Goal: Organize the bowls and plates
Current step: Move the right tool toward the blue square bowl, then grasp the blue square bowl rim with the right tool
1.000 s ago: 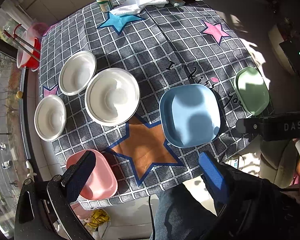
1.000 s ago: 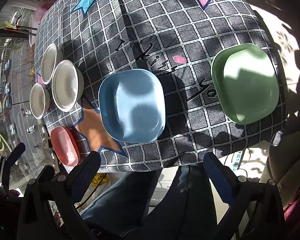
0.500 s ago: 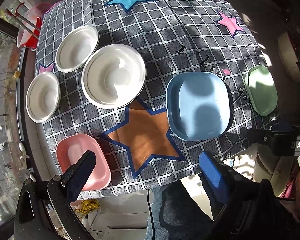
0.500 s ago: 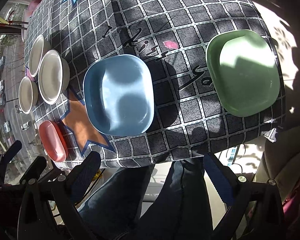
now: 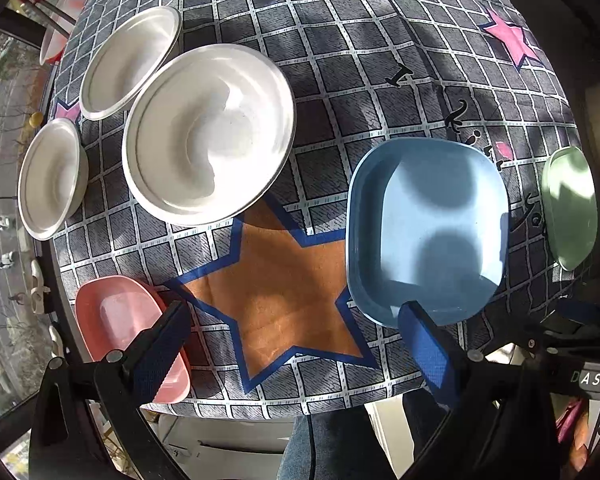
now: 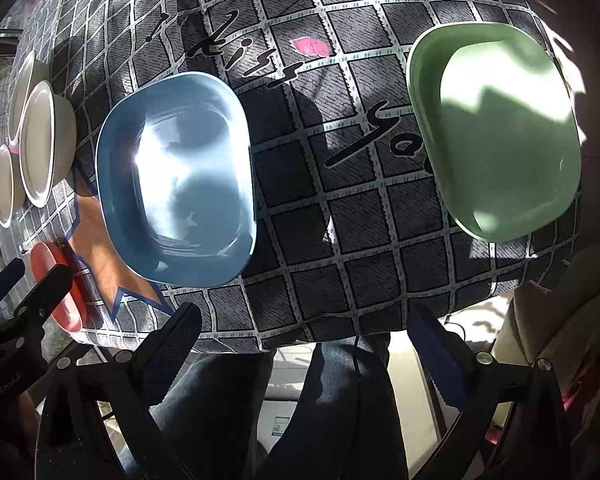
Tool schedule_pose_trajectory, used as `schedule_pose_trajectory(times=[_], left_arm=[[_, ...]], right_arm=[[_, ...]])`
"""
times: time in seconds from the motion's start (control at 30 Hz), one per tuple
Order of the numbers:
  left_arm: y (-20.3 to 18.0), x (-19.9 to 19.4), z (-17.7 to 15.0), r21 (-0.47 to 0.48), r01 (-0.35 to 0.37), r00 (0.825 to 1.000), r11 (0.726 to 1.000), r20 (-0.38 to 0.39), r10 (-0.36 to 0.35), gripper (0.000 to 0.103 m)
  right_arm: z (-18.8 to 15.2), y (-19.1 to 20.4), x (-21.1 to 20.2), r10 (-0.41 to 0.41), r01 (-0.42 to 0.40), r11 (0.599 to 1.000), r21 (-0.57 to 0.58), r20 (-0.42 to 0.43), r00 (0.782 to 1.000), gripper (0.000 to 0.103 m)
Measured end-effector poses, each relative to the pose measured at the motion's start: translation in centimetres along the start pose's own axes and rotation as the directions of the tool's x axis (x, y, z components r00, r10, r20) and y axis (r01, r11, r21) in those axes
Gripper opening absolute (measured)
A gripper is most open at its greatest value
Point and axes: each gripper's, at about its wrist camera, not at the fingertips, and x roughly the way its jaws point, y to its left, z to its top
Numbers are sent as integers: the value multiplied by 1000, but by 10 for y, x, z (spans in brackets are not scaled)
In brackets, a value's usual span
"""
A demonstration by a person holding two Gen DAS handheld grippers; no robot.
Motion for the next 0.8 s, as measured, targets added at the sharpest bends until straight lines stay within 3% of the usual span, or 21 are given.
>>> schedule_pose_trajectory(times=[0.2, 0.43, 0.63, 0.73, 0.8], left_arm=[[-6, 32, 10, -34, -72, 997, 997, -7, 72, 103], [-11, 70, 10, -6, -10, 997, 1000, -80, 10, 102], [-9, 81, -29, 50, -7, 994, 999, -113, 13, 100], [-1, 77, -52, 71, 13, 994, 997, -111, -5, 100], [3, 69, -60, 81, 7, 998, 997, -67, -1, 100]], right_arm=[[26, 3, 23, -35, 34, 999, 27, 15, 999, 103], [37, 13, 56, -115, 115, 993, -41, -17, 993, 103], [13, 25, 69, -166, 159, 977, -143, -38, 985, 103], [-4, 34, 80, -136, 118, 969, -215, -70, 988, 103], [-10, 32, 76, -106, 94, 973, -209, -43, 993, 103]])
